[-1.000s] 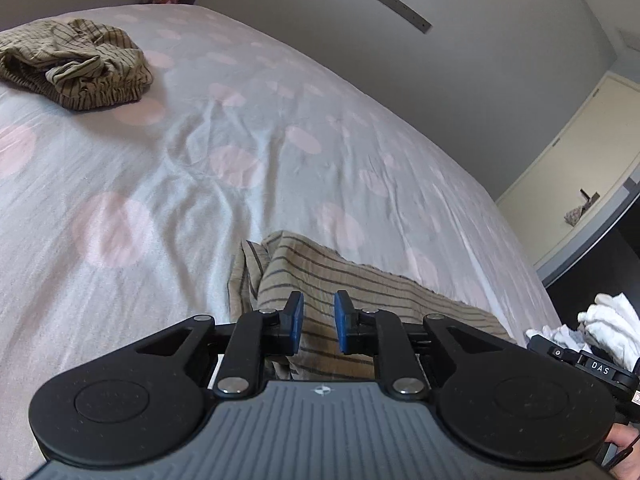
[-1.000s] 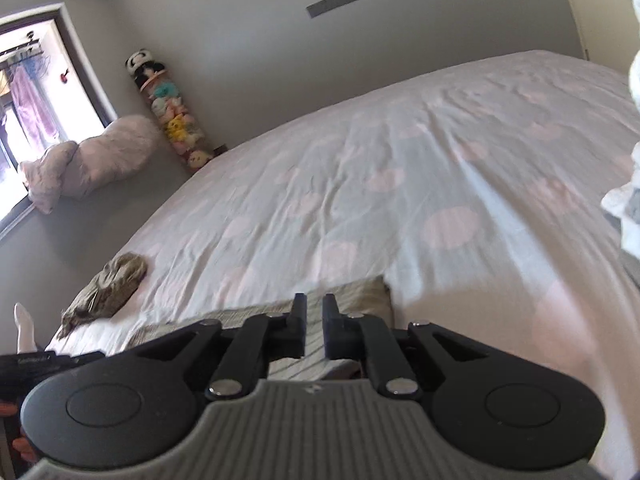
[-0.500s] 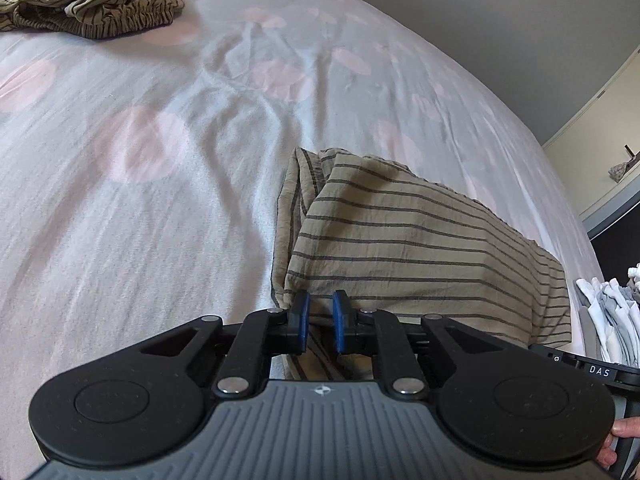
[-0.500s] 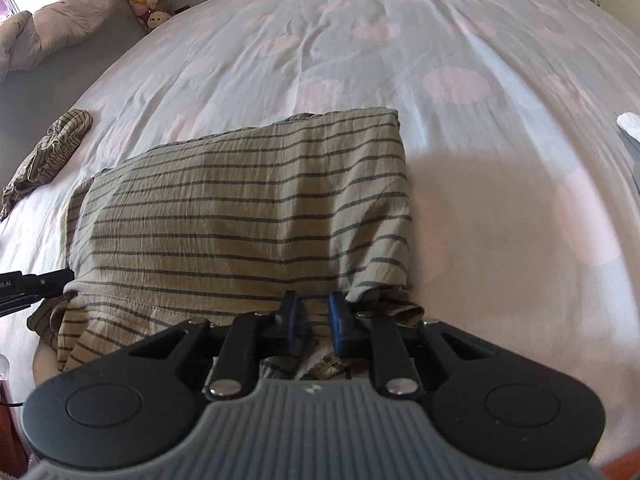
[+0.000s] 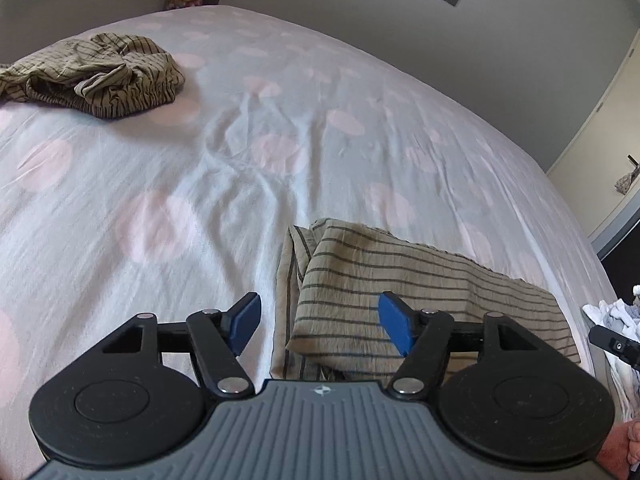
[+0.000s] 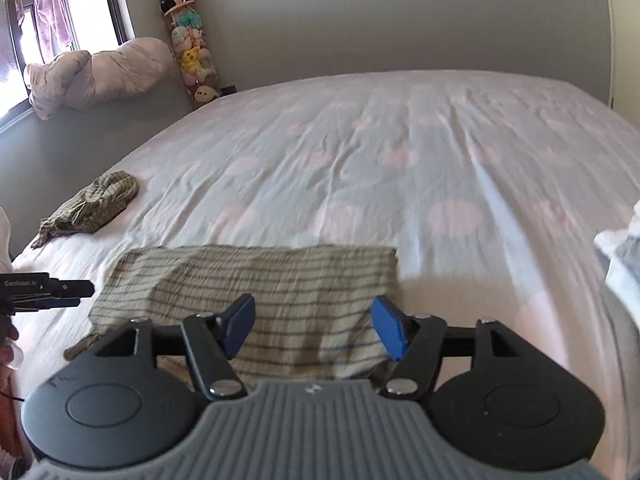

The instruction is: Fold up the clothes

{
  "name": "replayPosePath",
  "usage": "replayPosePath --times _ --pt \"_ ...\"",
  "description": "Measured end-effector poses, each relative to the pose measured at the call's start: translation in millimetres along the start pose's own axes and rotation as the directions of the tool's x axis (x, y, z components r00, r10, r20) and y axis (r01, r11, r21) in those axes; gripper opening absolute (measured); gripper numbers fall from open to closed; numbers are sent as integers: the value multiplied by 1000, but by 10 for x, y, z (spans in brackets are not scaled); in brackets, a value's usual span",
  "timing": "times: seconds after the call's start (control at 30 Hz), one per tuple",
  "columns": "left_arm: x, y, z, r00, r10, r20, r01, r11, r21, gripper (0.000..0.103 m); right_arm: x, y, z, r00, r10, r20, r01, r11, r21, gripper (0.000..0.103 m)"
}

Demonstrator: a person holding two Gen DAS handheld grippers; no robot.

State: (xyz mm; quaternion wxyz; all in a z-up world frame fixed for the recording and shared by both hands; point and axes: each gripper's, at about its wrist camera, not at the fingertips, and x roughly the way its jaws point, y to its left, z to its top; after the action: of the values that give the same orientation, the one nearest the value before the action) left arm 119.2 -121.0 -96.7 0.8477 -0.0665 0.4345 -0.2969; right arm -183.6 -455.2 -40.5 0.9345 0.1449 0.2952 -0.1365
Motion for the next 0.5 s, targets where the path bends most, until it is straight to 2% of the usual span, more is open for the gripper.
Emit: replayPosePath --times 0.1,0.23,0.3,0.43,0.5 --pt "137 23 21 1000 -9 -28 8 999 -39 64 207 -254 114 999 -35 -23 37 995 88 76" --pt "318 42 -2 999 -3 -50 1 999 -45 64 552 -603 60 994 33 -108 3 947 321 76" --pt "394 83 -27 998 -14 -60 11 998 -63 64 667 -662 9 990 65 -128 -10 921 389 76" --pt "431 142 -93 998 -44 -51 41 997 -66 67 880 -644 -62 976 103 -193 -13 909 417 76" --pt "434 167 -120 997 -68 -44 65 996 -65 71 927 -598 -77 974 99 -203 -10 916 401 82"
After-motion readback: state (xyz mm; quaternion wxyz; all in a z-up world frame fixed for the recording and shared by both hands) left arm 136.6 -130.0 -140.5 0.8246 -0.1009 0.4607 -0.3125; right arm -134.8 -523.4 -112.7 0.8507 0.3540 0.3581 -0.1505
